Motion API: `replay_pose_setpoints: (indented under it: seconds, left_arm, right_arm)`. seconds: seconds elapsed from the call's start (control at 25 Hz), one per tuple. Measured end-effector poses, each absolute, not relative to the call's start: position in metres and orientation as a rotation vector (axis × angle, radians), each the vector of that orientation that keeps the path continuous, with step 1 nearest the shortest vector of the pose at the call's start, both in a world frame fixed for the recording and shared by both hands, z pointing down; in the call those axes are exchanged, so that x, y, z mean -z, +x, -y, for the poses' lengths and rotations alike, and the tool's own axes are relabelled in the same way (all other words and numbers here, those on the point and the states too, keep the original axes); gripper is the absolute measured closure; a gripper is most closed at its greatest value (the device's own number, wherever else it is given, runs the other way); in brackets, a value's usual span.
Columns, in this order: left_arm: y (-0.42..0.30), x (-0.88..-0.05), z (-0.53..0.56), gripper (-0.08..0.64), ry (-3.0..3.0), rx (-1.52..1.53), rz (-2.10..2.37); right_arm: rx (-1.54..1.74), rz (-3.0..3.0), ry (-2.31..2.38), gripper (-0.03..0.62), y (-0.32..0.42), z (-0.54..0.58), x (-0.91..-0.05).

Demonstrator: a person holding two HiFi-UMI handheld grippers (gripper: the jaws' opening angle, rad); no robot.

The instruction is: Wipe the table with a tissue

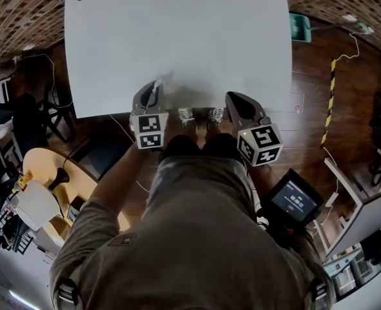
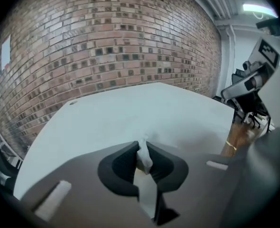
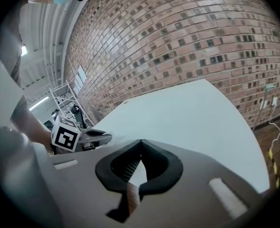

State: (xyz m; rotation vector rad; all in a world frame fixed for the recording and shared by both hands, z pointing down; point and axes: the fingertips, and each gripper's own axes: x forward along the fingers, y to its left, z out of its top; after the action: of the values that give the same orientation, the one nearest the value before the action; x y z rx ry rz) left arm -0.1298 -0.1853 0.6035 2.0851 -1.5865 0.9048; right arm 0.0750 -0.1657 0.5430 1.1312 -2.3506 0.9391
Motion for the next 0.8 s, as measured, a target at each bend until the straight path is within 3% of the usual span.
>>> replay_pose_setpoints:
  seconds: [0.8]
  left_arm:
    - [-0.152,-0.494,0.135,0.532,2.129,-0.353,1.588]
  right_arm:
    - [-0.811,2.492,1.170,0.580,0.015,0.137,-0.474]
